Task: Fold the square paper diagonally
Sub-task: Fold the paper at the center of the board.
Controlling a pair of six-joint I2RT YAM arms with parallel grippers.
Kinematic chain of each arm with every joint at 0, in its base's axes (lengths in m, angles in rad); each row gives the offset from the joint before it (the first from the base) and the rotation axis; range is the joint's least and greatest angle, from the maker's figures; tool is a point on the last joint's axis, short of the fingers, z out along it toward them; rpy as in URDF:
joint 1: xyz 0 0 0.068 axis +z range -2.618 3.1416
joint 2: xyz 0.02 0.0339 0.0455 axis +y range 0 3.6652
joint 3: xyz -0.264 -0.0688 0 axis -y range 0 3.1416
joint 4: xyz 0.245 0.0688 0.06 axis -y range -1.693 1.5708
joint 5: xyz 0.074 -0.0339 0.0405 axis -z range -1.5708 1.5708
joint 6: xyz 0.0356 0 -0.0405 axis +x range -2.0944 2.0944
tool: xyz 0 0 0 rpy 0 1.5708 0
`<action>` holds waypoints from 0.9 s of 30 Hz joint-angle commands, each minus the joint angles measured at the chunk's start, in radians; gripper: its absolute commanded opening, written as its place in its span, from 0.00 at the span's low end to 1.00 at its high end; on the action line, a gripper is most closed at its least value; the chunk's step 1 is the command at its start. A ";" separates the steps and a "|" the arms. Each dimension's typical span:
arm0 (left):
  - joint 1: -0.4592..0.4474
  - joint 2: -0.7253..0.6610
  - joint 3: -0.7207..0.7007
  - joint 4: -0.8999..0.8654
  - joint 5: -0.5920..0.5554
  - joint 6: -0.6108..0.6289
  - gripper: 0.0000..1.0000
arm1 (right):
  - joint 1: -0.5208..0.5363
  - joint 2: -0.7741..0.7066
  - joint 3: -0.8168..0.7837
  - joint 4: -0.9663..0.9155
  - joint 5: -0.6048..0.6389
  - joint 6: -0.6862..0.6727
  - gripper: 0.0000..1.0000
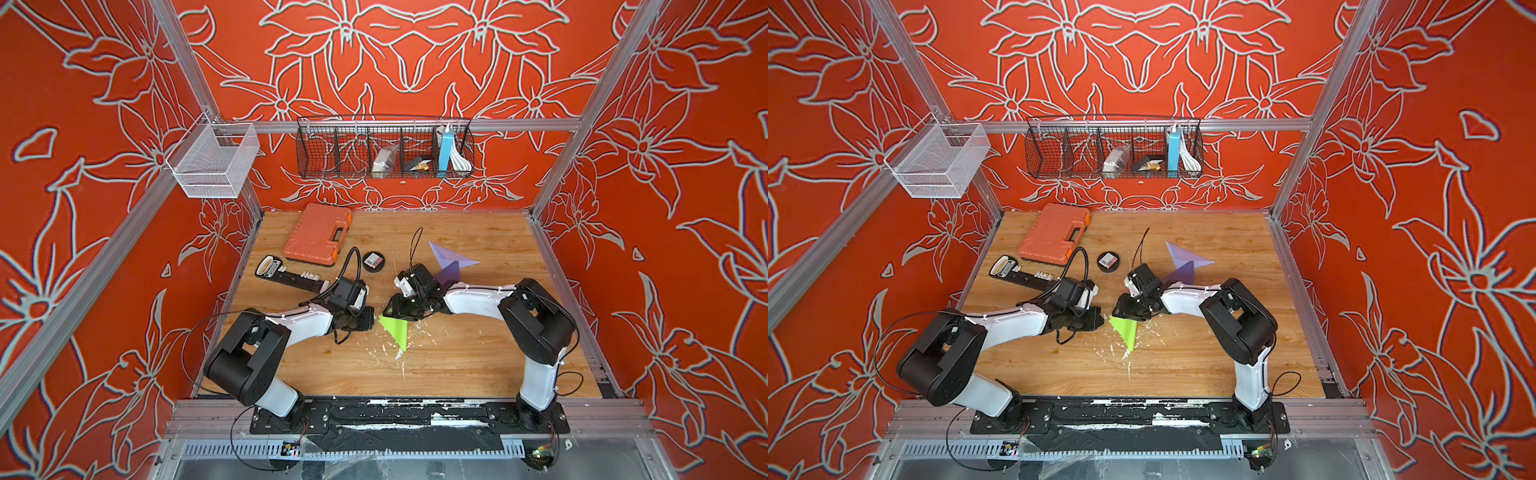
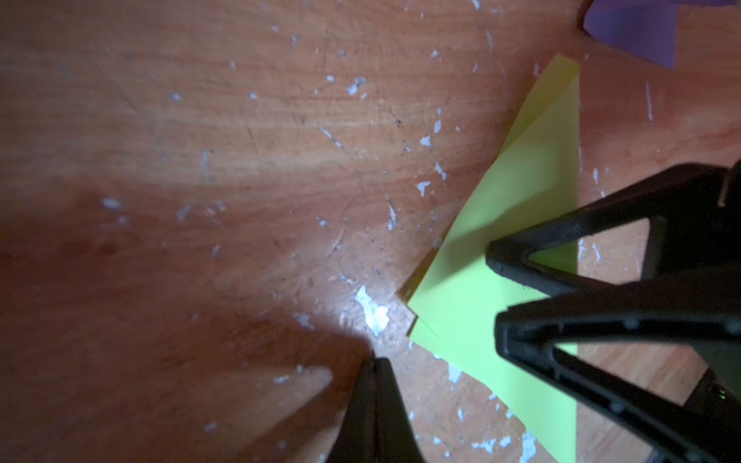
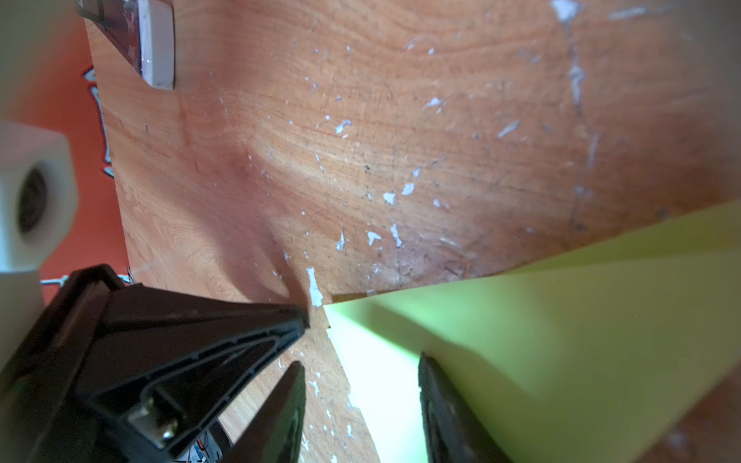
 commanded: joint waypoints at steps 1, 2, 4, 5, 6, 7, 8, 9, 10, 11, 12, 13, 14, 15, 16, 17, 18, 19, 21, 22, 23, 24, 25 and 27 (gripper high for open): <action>0.004 -0.014 -0.015 0.062 0.083 -0.011 0.07 | 0.010 0.033 -0.022 -0.106 0.058 -0.007 0.48; 0.004 -0.011 -0.019 0.079 0.103 -0.017 0.07 | 0.009 0.030 -0.023 -0.106 0.058 -0.004 0.48; 0.005 -0.005 -0.025 0.110 0.127 -0.030 0.07 | 0.009 0.029 -0.023 -0.108 0.060 -0.004 0.47; 0.005 -0.001 -0.029 0.125 0.138 -0.038 0.07 | 0.010 0.029 -0.024 -0.106 0.060 -0.004 0.46; 0.004 0.001 -0.031 0.140 0.148 -0.044 0.07 | 0.010 0.029 -0.025 -0.108 0.060 -0.004 0.45; 0.004 0.004 -0.034 0.153 0.155 -0.054 0.07 | 0.009 0.029 -0.026 -0.107 0.060 -0.004 0.44; 0.005 0.005 -0.037 0.168 0.161 -0.062 0.07 | 0.009 0.030 -0.026 -0.107 0.059 -0.004 0.44; 0.005 0.004 -0.043 0.184 0.163 -0.070 0.07 | 0.010 0.029 -0.026 -0.105 0.059 -0.004 0.43; 0.005 0.007 -0.044 0.194 0.164 -0.078 0.07 | 0.009 0.029 -0.026 -0.105 0.059 -0.005 0.42; 0.004 0.009 -0.044 0.200 0.166 -0.083 0.07 | 0.009 0.029 -0.026 -0.106 0.060 -0.004 0.42; 0.004 0.014 -0.041 0.202 0.166 -0.086 0.07 | 0.009 0.030 -0.026 -0.105 0.060 -0.003 0.42; 0.005 0.020 -0.037 0.203 0.166 -0.087 0.07 | 0.010 0.030 -0.026 -0.102 0.059 -0.003 0.41; 0.003 0.028 -0.032 0.202 0.166 -0.088 0.07 | 0.010 0.031 -0.026 -0.102 0.059 -0.001 0.42; 0.004 0.038 -0.027 0.198 0.164 -0.088 0.07 | 0.011 0.033 -0.026 -0.100 0.060 -0.002 0.41; 0.003 0.048 -0.023 0.197 0.166 -0.088 0.07 | 0.011 0.034 -0.026 -0.100 0.059 -0.001 0.41; 0.004 0.060 -0.018 0.198 0.171 -0.091 0.07 | 0.011 0.033 -0.025 -0.101 0.059 -0.002 0.41; 0.004 0.069 -0.017 0.203 0.177 -0.095 0.07 | 0.012 0.035 -0.024 -0.100 0.059 -0.003 0.41; 0.003 0.075 -0.015 0.209 0.179 -0.098 0.07 | 0.011 0.036 -0.023 -0.101 0.056 -0.004 0.41; 0.004 0.088 -0.010 0.213 0.176 -0.100 0.06 | 0.010 0.038 -0.022 -0.098 0.055 -0.005 0.41; 0.003 0.092 -0.007 0.214 0.176 -0.100 0.06 | 0.011 0.039 -0.022 -0.097 0.056 -0.002 0.41; 0.003 0.095 -0.009 0.221 0.178 -0.102 0.06 | 0.011 0.038 -0.022 -0.098 0.055 -0.002 0.41; 0.004 0.096 -0.010 0.227 0.178 -0.104 0.06 | 0.011 0.038 -0.021 -0.098 0.055 -0.002 0.41; 0.003 0.095 -0.012 0.231 0.176 -0.106 0.06 | 0.012 0.039 -0.020 -0.097 0.056 -0.004 0.41; 0.003 0.092 -0.015 0.242 0.181 -0.110 0.06 | 0.011 0.040 -0.020 -0.099 0.055 -0.004 0.41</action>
